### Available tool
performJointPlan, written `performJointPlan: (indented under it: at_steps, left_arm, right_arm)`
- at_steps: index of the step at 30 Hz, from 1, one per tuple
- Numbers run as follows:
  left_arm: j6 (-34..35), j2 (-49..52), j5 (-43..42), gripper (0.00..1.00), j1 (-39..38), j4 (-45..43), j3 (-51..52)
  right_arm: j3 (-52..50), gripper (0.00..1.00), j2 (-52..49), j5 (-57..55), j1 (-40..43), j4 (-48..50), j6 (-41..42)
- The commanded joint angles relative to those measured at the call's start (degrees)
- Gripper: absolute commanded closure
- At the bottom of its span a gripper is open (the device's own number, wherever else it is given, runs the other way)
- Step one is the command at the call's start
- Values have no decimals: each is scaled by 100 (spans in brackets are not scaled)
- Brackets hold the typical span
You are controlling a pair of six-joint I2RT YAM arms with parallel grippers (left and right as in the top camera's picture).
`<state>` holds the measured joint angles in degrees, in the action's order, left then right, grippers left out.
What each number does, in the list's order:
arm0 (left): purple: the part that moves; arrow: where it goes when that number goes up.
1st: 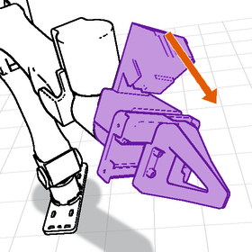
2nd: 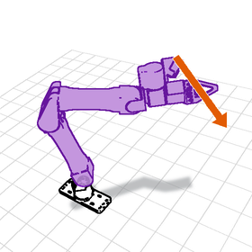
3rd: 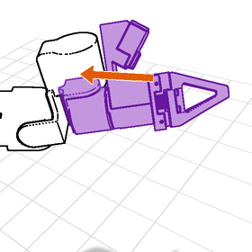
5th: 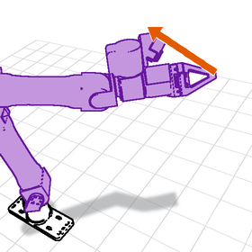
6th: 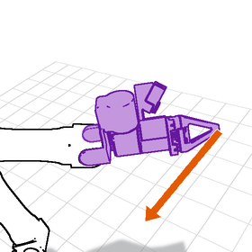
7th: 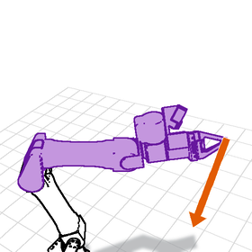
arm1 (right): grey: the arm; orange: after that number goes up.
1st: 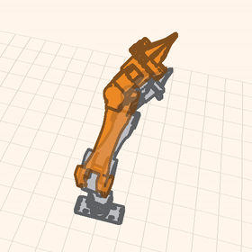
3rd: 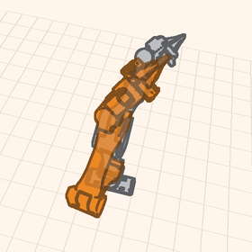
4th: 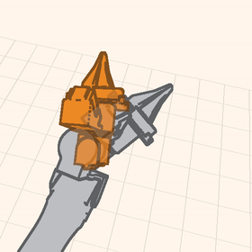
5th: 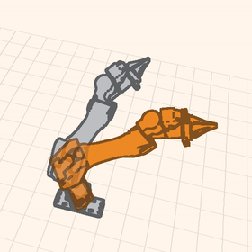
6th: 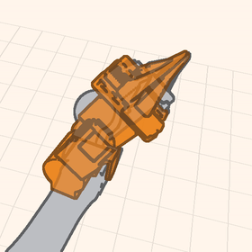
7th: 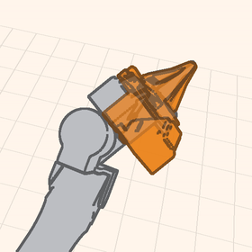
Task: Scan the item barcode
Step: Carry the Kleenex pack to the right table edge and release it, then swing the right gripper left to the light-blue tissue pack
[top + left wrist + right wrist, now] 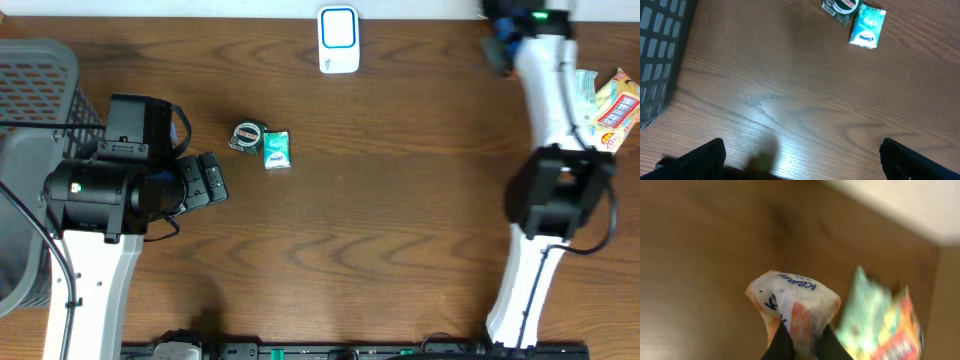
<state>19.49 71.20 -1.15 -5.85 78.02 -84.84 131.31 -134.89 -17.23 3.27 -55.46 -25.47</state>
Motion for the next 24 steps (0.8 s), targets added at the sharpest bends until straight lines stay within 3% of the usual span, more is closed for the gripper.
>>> performJointPlan:
  at_steps: [1,2,3,5,7,8,9,14,19,21,24]
  left_arm:
    - [9,-4,15,2,2,17,-24]
    - [9,-4,15,2,2,17,-24]
    - [11,-4,15,2,2,17,-24]
    - [11,-4,15,2,2,17,-24]
    - [11,-4,15,2,2,17,-24]
    - [9,-4,15,2,2,17,-24]
    - [9,-4,15,2,2,17,-24]
    - [9,-4,15,2,2,15,-24]
    - [9,-4,15,2,2,17,-24]
    - [9,-4,15,2,2,17,-24]
    - [11,-4,15,2,2,17,-24]
  right_arm:
    - [22,99,72,-87,745,-422,310]
    - [22,98,72,-87,868,-466,391]
    - [22,88,72,-87,1047,-518,535]
    - [20,52,72,-15,1303,-570,807]
    - [15,45,72,417,1576,-619,1014]
    - [15,36,72,678,1665,-634,1047]
    - [15,1,72,944,1742,-654,1047]
    - [15,1,72,2441,1843,-671,1051]
    - [15,1,72,5958,1681,-929,1049]
    - [13,1,70,6874,1513,-1012,1047]
    - [2,1,70,7335,1123,-1027,1049]
